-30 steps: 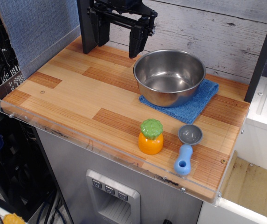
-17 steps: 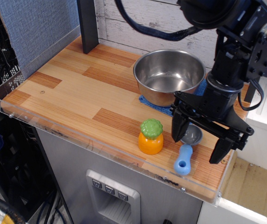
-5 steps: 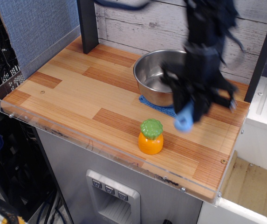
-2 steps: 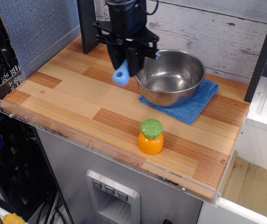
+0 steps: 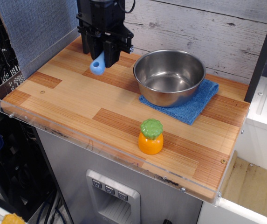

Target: Place the blue spoon on the back left corner of the table

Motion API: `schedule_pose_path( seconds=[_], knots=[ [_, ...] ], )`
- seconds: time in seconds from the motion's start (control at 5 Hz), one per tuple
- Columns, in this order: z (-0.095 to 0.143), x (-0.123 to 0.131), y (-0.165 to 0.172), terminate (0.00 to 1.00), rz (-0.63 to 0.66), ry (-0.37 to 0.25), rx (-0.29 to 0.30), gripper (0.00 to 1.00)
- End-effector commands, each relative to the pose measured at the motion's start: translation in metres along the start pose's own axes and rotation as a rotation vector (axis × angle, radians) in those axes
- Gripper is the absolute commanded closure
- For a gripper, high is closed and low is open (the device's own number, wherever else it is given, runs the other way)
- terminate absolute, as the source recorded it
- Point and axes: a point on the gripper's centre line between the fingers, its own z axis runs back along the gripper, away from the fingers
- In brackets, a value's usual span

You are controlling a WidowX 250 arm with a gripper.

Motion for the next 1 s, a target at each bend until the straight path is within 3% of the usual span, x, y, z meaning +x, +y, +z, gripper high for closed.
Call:
schedule_pose_path(
  seconds=[0.0, 0.6, 0.8],
  knots=[
    [-0.001, 0.001, 0.038, 0.00, 0.061, 0.013, 0.015, 1.00],
    [-0.044, -0.008, 0.091, 0.00, 0.154, 0.143, 0.048, 1.00],
    [-0.046, -0.004, 0.093, 0.00, 0.147, 0.145, 0.060, 1.00]
  ],
)
